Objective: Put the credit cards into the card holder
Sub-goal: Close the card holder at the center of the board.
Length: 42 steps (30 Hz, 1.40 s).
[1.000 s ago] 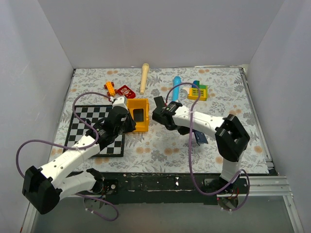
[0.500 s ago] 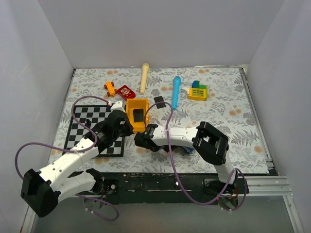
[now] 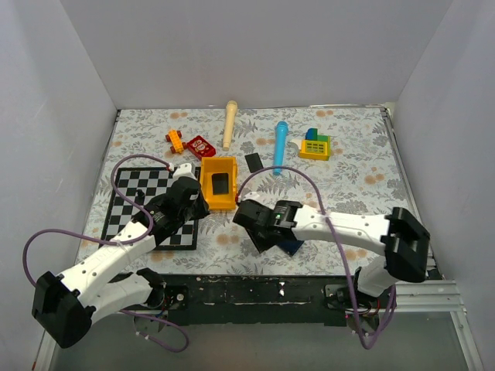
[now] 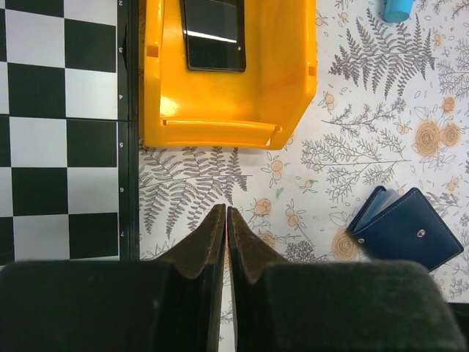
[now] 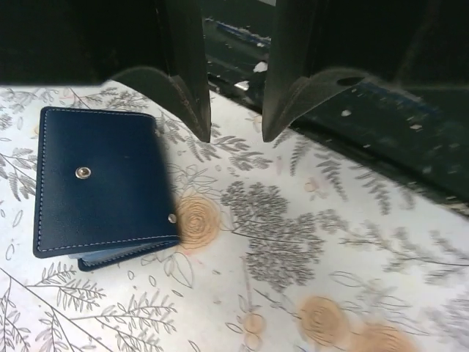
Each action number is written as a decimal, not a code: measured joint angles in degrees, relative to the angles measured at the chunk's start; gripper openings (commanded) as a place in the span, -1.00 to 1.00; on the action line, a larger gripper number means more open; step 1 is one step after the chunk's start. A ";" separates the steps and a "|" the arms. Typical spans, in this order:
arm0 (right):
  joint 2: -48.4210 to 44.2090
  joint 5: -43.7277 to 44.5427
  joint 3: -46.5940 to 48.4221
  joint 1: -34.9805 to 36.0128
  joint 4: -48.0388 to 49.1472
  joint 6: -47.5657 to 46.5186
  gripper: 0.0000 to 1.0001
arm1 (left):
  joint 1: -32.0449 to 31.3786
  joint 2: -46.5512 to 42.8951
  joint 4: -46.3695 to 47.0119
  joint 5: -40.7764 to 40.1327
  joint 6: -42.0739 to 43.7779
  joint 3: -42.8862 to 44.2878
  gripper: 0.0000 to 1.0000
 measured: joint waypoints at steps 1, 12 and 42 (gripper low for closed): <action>-2.60 -1.68 -1.27 -0.22 2.14 -0.35 -0.16 | 0.00 0.04 -0.04 -0.02 -0.04 -0.04 -0.95; -21.11 1.66 -12.17 -22.88 5.03 5.51 -0.43 | -8.17 9.49 9.20 5.11 0.98 0.50 -1.00; -8.63 -30.05 -22.97 -18.32 29.18 5.75 -0.42 | -14.75 26.60 14.88 10.16 -0.46 3.32 -1.00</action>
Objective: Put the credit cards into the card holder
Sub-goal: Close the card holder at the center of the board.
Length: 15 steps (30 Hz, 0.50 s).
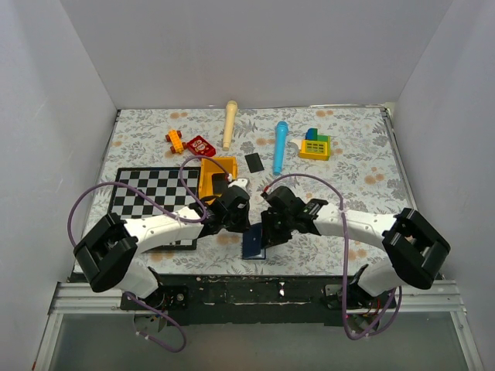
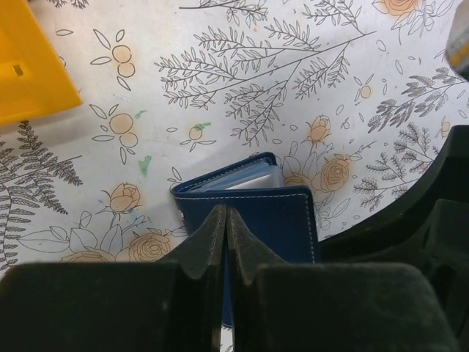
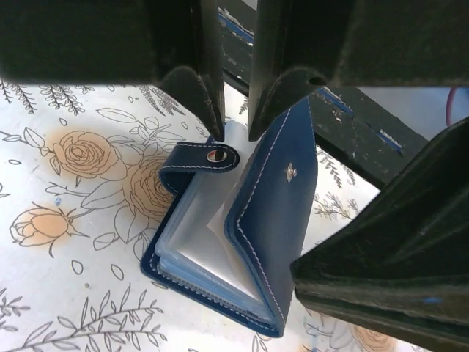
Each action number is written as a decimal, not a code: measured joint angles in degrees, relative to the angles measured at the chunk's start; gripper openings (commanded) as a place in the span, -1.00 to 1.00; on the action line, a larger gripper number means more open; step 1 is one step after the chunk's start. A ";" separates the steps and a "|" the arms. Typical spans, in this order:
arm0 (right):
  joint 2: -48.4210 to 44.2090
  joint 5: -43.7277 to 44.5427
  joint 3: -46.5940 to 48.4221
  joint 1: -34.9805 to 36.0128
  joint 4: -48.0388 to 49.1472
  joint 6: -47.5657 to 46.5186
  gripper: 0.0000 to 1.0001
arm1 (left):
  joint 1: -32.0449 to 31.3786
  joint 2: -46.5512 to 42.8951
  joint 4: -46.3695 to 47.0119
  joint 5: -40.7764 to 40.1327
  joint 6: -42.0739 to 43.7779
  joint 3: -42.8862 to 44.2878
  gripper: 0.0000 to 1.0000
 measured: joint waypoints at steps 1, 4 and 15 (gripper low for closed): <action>-0.15 -0.37 -0.15 0.22 0.79 0.22 -0.39 | 0.00 0.00 -0.11 -0.02 0.02 0.20 -1.00; -2.84 1.16 -1.27 0.13 1.29 0.57 -0.32 | 0.00 0.02 -0.22 -0.04 0.07 0.85 -1.00; -5.49 6.88 -1.88 -0.24 0.04 0.35 -0.29 | -0.33 5.46 0.26 0.79 0.94 3.41 -1.00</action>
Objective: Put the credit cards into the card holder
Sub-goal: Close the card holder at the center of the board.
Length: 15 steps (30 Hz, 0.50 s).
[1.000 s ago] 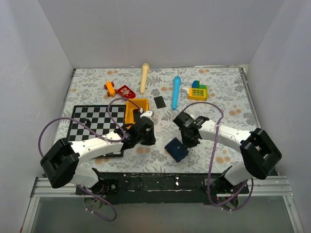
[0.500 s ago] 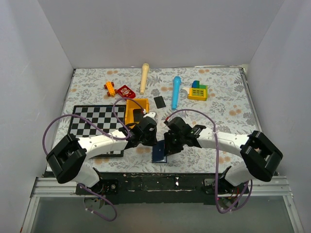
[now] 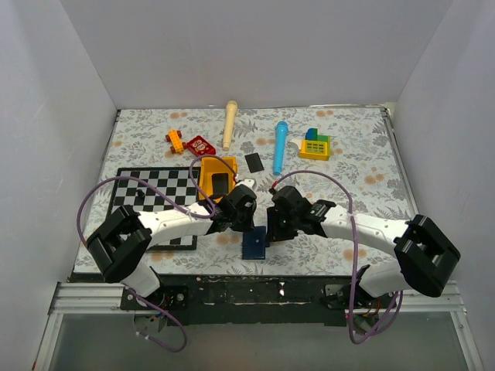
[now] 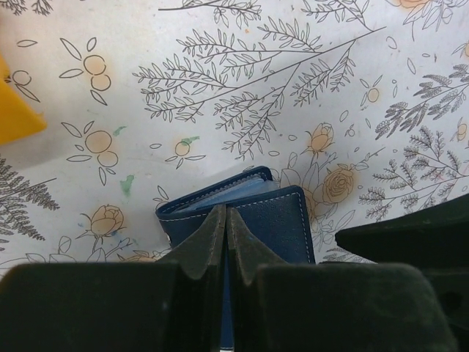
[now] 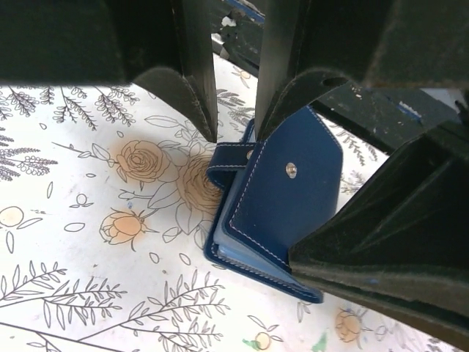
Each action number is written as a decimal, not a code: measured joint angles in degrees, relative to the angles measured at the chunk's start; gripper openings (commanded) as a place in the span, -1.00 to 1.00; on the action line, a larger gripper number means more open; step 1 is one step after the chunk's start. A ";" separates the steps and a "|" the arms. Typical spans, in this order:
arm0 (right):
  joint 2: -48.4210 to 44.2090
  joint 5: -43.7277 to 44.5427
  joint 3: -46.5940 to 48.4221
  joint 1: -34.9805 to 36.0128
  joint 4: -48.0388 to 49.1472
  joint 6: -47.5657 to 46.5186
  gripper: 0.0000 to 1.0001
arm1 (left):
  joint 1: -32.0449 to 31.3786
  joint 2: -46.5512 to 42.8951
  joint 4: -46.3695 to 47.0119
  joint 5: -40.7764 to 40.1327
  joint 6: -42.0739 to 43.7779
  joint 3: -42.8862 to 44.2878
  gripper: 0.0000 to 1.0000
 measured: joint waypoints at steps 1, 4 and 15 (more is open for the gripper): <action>0.61 0.24 0.00 0.00 0.00 0.07 -0.29 | -0.09 0.35 0.04 0.07 0.00 0.00 -1.00; 2.05 1.73 0.11 0.00 -0.24 0.76 -0.29 | -0.31 1.31 0.48 0.26 -0.04 -0.02 -1.00; 2.32 6.88 0.15 0.00 -1.66 3.65 -0.28 | -0.59 1.66 1.81 0.42 -0.26 -0.79 -1.00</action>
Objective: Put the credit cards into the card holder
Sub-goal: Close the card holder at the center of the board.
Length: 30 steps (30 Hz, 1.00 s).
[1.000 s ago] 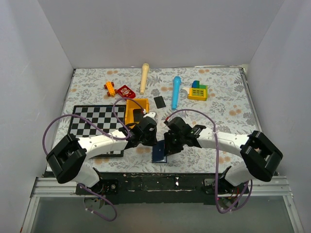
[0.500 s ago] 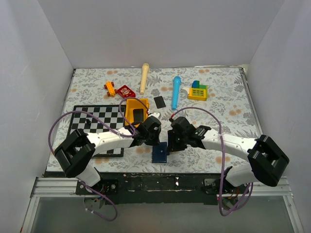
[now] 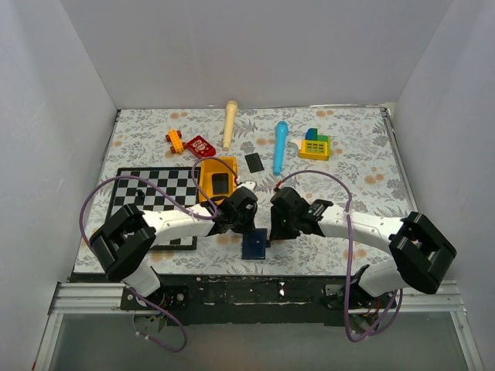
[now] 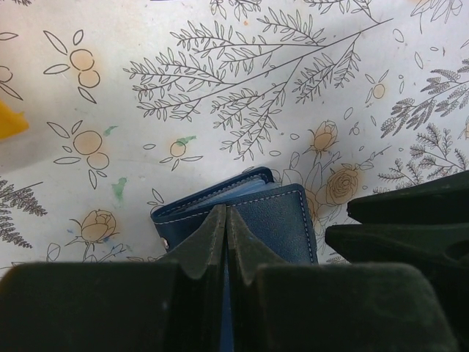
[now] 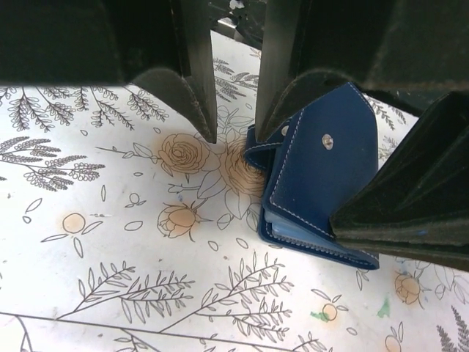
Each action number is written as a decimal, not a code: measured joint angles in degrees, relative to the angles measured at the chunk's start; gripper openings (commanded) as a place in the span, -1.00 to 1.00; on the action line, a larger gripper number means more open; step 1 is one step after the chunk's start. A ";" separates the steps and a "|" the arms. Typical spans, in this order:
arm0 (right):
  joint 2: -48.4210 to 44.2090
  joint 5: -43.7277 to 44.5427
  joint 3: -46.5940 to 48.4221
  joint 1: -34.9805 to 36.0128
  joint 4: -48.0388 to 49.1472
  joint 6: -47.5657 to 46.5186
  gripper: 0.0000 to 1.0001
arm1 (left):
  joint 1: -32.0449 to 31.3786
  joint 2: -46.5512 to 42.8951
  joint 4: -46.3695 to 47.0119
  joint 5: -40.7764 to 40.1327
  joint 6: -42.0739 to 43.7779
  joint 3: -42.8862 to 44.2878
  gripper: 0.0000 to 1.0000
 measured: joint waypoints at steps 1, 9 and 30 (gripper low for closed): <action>0.20 0.42 0.13 0.00 -0.09 0.31 -0.28 | -0.02 0.00 0.17 0.00 -0.02 -0.17 -1.00; 5.09 1.49 4.15 0.00 -0.98 0.72 -0.29 | -0.07 -0.24 0.92 -0.09 -0.24 -1.01 -1.00; 7.76 -5.53 3.89 -0.07 0.55 -1.07 -0.60 | -0.11 -0.74 2.49 -0.20 -0.50 -2.51 -1.00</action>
